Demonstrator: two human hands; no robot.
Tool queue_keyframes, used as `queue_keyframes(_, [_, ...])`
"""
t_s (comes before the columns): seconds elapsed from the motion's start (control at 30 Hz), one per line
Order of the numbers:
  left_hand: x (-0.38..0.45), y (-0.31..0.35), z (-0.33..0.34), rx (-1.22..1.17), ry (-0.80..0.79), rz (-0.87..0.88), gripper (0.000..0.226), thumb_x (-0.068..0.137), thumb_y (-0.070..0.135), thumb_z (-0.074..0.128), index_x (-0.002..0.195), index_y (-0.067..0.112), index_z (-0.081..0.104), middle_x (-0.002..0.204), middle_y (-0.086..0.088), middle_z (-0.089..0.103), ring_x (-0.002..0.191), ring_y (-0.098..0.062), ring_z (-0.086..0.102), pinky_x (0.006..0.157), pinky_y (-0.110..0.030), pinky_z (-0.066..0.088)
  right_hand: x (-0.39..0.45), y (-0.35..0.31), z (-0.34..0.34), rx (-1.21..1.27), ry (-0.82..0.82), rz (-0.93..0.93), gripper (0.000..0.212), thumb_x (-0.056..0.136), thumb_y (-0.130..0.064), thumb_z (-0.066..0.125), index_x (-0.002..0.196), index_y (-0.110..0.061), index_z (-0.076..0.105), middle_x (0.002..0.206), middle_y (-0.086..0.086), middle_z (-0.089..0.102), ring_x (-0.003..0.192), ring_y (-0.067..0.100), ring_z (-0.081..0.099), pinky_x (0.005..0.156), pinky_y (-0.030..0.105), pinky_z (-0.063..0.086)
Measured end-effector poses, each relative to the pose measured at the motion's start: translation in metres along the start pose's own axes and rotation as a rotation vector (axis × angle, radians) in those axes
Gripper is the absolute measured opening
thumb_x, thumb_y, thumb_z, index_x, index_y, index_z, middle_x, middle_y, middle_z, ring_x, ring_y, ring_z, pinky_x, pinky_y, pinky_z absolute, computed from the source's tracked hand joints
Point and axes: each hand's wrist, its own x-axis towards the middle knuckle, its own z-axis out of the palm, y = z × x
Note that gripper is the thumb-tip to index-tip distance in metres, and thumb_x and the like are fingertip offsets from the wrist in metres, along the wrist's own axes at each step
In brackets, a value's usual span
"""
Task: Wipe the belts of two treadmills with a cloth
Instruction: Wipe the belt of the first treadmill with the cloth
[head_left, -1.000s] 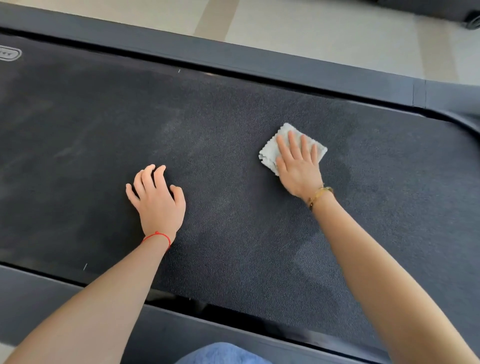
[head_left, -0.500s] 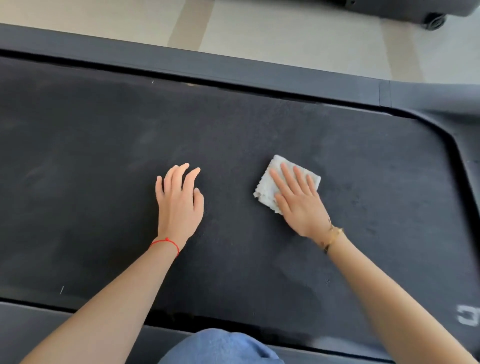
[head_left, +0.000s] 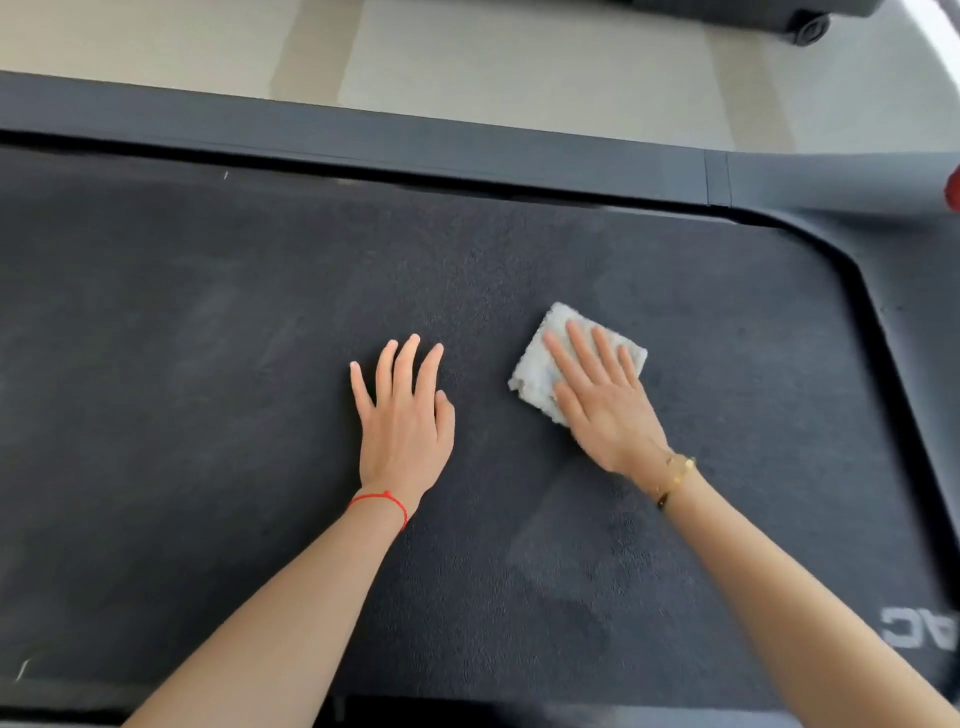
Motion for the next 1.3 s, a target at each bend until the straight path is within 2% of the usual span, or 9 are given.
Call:
queue_keyframes(0.1, [0.001, 0.002, 0.001, -0.002, 0.011, -0.007, 0.050, 0.097, 0.023, 0.044, 0.147, 0.020, 0.044, 0.156, -0.007, 0.038, 0.147, -0.030, 0.030, 0.120, -0.063, 0.016, 0.064, 0.045, -0.021, -0.063, 0.054, 0.231, 0.055, 0.107, -0.033, 0.023, 0.158, -0.026, 0.007, 0.166, 0.006, -0.001, 0.152, 0.033, -0.002, 0.121, 0.049, 0.000])
queue_keyframes(0.23, [0.003, 0.002, -0.002, 0.010, 0.008, -0.016, 0.052, 0.095, 0.026, 0.037, 0.146, 0.019, 0.045, 0.154, -0.007, 0.040, 0.146, -0.031, 0.032, 0.120, -0.063, 0.016, 0.152, 0.061, -0.047, 0.082, 0.009, 0.453, 0.056, 0.105, -0.038, 0.018, 0.158, -0.030, 0.001, 0.166, 0.002, -0.008, 0.151, 0.033, -0.012, 0.121, 0.051, -0.010])
queue_keyframes(0.43, [0.003, 0.003, -0.003, 0.026, 0.004, -0.017, 0.053, 0.094, 0.027, 0.037, 0.146, 0.020, 0.045, 0.154, -0.006, 0.039, 0.146, -0.029, 0.032, 0.120, -0.063, 0.017, 0.156, -0.006, -0.027, 0.005, -0.010, 0.103, 0.056, 0.106, -0.035, 0.019, 0.158, -0.028, 0.002, 0.166, 0.003, -0.003, 0.151, 0.034, -0.008, 0.121, 0.052, -0.008])
queue_keyframes(0.53, [0.003, 0.003, -0.003, 0.028, 0.005, -0.014, 0.053, 0.094, 0.028, 0.036, 0.146, 0.020, 0.045, 0.154, -0.006, 0.039, 0.146, -0.029, 0.032, 0.119, -0.063, 0.017, 0.127, 0.007, -0.021, -0.014, -0.015, -0.031, 0.054, 0.107, -0.036, 0.021, 0.158, -0.031, 0.005, 0.166, -0.001, 0.001, 0.152, 0.030, -0.005, 0.122, 0.049, -0.004])
queue_keyframes(0.8, [0.003, 0.002, -0.001, 0.030, 0.014, -0.017, 0.053, 0.094, 0.029, 0.035, 0.145, 0.020, 0.046, 0.154, -0.006, 0.040, 0.146, -0.029, 0.032, 0.119, -0.063, 0.017, 0.146, 0.087, -0.053, 0.029, 0.018, 0.436, 0.057, 0.105, -0.038, 0.019, 0.159, -0.027, 0.002, 0.166, 0.002, -0.005, 0.152, 0.032, -0.009, 0.121, 0.050, -0.008])
queue_keyframes(0.9, [0.003, 0.003, 0.000, 0.040, 0.017, -0.014, 0.053, 0.094, 0.029, 0.035, 0.145, 0.021, 0.045, 0.154, -0.006, 0.039, 0.146, -0.029, 0.032, 0.119, -0.063, 0.017, 0.144, 0.061, -0.045, 0.012, 0.020, 0.379, 0.058, 0.105, -0.036, 0.021, 0.159, -0.025, 0.001, 0.166, 0.004, -0.005, 0.151, 0.034, -0.009, 0.121, 0.052, -0.009])
queue_keyframes(1.1, [0.002, 0.002, 0.003, 0.038, 0.036, -0.013, 0.052, 0.094, 0.028, 0.035, 0.145, 0.021, 0.045, 0.154, -0.006, 0.040, 0.145, -0.029, 0.032, 0.119, -0.063, 0.017, 0.085, 0.021, -0.015, -0.088, -0.039, -0.164, 0.054, 0.107, -0.034, 0.022, 0.158, -0.030, 0.004, 0.166, -0.002, 0.000, 0.152, 0.028, -0.004, 0.121, 0.048, -0.004])
queue_keyframes(1.17, [0.002, 0.002, 0.002, 0.031, 0.036, -0.015, 0.052, 0.094, 0.028, 0.035, 0.145, 0.020, 0.046, 0.154, -0.006, 0.040, 0.145, -0.029, 0.033, 0.120, -0.062, 0.017, 0.087, 0.037, -0.019, -0.100, -0.031, -0.154, 0.053, 0.108, -0.034, 0.022, 0.158, -0.032, 0.004, 0.166, -0.003, 0.000, 0.152, 0.026, -0.004, 0.121, 0.045, -0.004])
queue_keyframes(1.3, [0.002, 0.002, 0.001, 0.018, 0.033, -0.014, 0.052, 0.094, 0.029, 0.035, 0.144, 0.021, 0.045, 0.154, -0.005, 0.040, 0.145, -0.028, 0.032, 0.120, -0.062, 0.017, 0.115, 0.075, -0.042, -0.038, -0.007, 0.185, 0.054, 0.108, -0.036, 0.019, 0.158, -0.029, 0.001, 0.166, 0.003, -0.006, 0.152, 0.030, -0.009, 0.122, 0.044, -0.007])
